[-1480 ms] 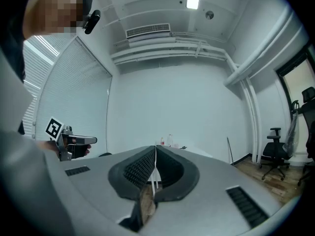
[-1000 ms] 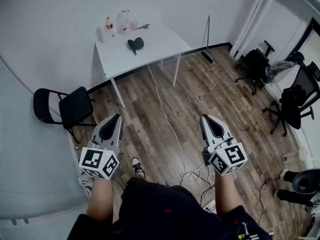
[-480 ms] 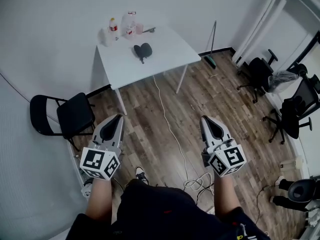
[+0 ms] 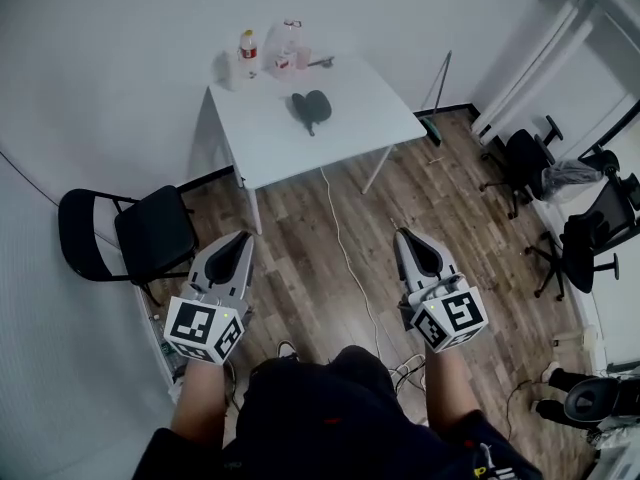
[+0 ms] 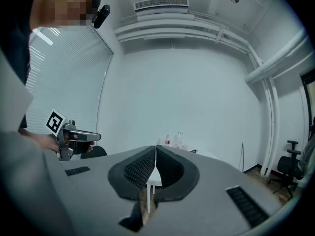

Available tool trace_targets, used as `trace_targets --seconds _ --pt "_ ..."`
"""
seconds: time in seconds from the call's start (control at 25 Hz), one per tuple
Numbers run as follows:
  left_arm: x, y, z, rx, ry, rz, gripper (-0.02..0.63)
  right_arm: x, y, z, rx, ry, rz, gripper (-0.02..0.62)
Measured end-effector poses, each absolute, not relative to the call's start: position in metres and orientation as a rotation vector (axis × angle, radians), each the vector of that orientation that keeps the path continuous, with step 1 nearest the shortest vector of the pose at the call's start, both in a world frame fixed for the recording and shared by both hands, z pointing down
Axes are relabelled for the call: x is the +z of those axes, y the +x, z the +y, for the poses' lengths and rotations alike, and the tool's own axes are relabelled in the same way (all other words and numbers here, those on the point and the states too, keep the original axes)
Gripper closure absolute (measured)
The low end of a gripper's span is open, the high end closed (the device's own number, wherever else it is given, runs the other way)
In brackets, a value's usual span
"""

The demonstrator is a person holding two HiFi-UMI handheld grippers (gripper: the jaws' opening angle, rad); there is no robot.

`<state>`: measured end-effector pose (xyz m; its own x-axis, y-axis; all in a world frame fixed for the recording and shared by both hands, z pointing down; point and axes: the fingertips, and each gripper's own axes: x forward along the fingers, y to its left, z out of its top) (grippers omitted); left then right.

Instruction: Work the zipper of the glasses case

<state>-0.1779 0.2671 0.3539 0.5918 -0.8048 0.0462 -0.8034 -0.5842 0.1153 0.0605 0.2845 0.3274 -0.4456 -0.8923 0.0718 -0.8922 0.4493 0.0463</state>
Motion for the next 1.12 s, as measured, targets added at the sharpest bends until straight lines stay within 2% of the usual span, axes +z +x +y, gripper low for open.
trace_targets --seconds 0.6,1.12 --pt "0.361 -0.183 0.176 -0.011 2.674 -1.372 0.569 0.341 0.049 0.178 0.019 1.534 -2.654 0.574" --pt "0.357 -0.091 0.052 0.014 2.621 -1.435 0.568 0.355 0.144 0.039 0.095 1.48 -2.72 0.574"
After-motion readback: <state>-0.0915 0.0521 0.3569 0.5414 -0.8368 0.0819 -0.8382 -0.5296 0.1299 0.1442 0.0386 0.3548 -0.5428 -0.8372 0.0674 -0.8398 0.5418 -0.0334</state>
